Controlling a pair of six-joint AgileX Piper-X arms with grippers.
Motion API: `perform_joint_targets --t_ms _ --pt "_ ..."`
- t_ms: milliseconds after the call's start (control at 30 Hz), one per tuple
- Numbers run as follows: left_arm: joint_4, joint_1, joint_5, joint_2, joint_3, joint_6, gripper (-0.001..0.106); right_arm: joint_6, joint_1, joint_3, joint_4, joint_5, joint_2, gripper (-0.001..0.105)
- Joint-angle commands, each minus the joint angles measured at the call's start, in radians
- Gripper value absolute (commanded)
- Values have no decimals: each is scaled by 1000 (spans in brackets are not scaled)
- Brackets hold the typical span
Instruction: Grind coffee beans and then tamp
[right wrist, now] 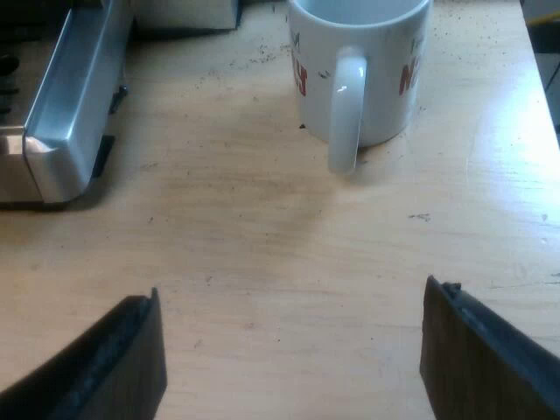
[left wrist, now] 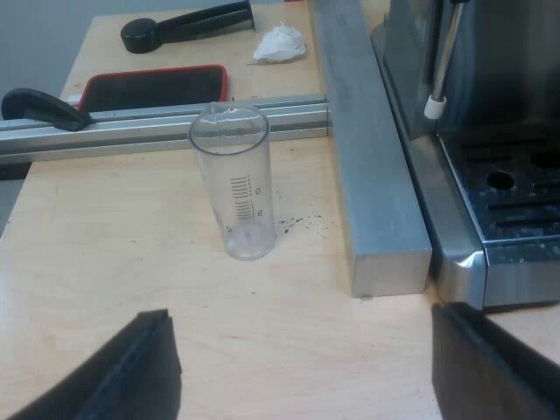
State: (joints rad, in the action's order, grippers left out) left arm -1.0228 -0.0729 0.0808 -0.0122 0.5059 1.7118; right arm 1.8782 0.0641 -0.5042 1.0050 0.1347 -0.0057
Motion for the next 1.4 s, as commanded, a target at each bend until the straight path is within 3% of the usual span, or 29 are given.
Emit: perform_joint_targets --t_ms 33,167,367,667,733,933,1167,1400 --pt "3 -1 4 -138 10 7 63 1 3 -10 -7 1 -45 64" --pt "-15 -1 7 -125 19 18 63 -58 0 -32 -3 -23 -42 64" --pt "-50 -1 48 -74 72 32 63 -88 0 -106 27 -27 12 64" --pt "-24 6 199 57 159 111 74 -146 -49 -241 32 -10 137 57" --pt "16 28 249 90 170 117 74 -134 -94 -272 38 -4 178 57" --pt "78 116 299 160 181 117 74 -73 -216 -353 102 26 278 57" --pt "110 216 336 211 181 117 74 -36 -334 -380 99 98 339 57" --pt "201 382 444 314 181 68 74 -33 -475 -379 99 168 400 57"
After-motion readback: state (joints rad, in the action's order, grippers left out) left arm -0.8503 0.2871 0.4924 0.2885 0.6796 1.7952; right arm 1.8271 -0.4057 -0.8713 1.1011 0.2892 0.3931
